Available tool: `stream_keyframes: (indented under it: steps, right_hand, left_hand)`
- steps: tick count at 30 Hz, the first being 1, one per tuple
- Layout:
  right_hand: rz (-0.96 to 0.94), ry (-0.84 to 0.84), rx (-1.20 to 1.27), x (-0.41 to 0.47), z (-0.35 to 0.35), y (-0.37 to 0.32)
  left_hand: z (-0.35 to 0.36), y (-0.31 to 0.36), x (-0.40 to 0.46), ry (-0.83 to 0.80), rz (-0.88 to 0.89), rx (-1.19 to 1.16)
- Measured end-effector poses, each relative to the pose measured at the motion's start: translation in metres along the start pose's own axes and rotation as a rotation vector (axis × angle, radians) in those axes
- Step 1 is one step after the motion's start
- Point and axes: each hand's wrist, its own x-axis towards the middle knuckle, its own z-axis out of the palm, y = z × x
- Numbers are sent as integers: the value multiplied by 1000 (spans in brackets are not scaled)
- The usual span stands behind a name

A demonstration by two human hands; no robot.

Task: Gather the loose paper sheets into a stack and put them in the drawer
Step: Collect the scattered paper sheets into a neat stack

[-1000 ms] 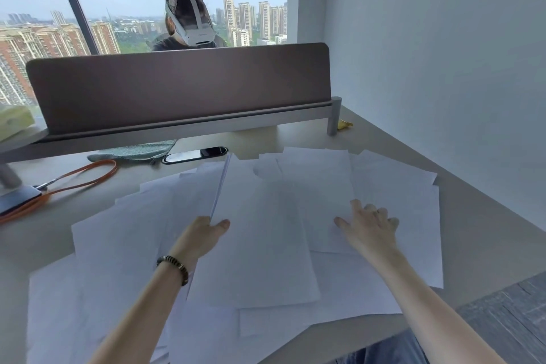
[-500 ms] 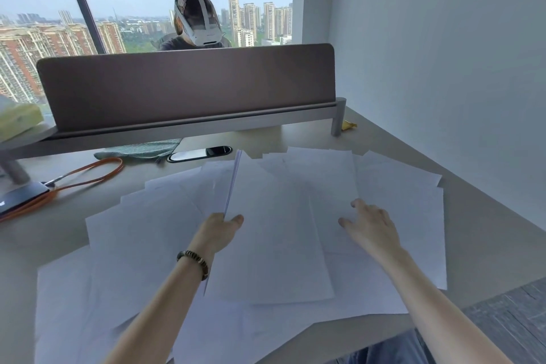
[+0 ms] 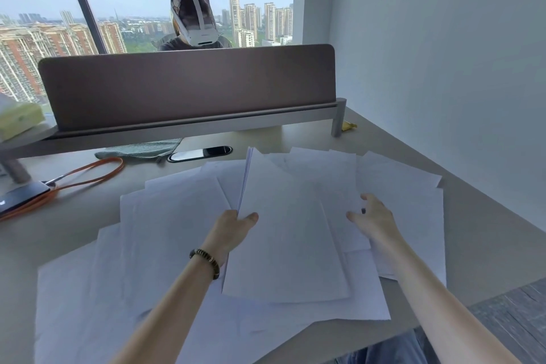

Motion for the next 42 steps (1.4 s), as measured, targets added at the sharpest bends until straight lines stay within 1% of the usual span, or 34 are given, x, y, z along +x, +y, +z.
stream_keyframes:
  steps: [5, 9, 12, 14, 17, 20, 23, 25, 27, 29, 31, 34, 40, 42]
  right_hand:
    - [30, 36, 64, 4, 4, 4]
    - [-16, 59, 30, 8, 9, 8]
    - [-4, 40, 57, 8, 12, 9]
    - [8, 11, 128, 11, 15, 11]
    - [46, 18, 240, 9, 16, 5]
    - [79, 1, 357, 7, 18, 4]
    - [80, -41, 399, 11, 21, 13]
    - [99, -79, 427, 9, 19, 13]
    - [95, -119, 426, 7, 18, 13]
    - [76, -147, 407, 4, 17, 11]
    - [42, -192, 415, 3, 18, 10]
    - [24, -251, 442, 0, 16, 6]
    - [22, -265, 492, 0, 17, 8]
    - [21, -273, 522, -2, 16, 7]
  left_hand:
    - [6, 2, -3, -19, 100, 285]
    - [11, 1, -1, 19, 123, 383]
    - [17, 4, -3, 19, 146, 358]
    - [21, 7, -4, 2, 150, 346]
    - [28, 12, -8, -23, 144, 330]
    - [32, 15, -11, -78, 156, 274]
    - [31, 19, -12, -81, 155, 231]
    - [29, 19, -12, -60, 160, 275]
    - [27, 20, -15, -50, 164, 393]
    - [27, 18, -17, -69, 168, 477]
    - [28, 15, -17, -99, 166, 505]
    - [30, 13, -12, -108, 196, 423]
    - [24, 8, -8, -135, 216, 270]
    - [23, 7, -8, -114, 231, 280]
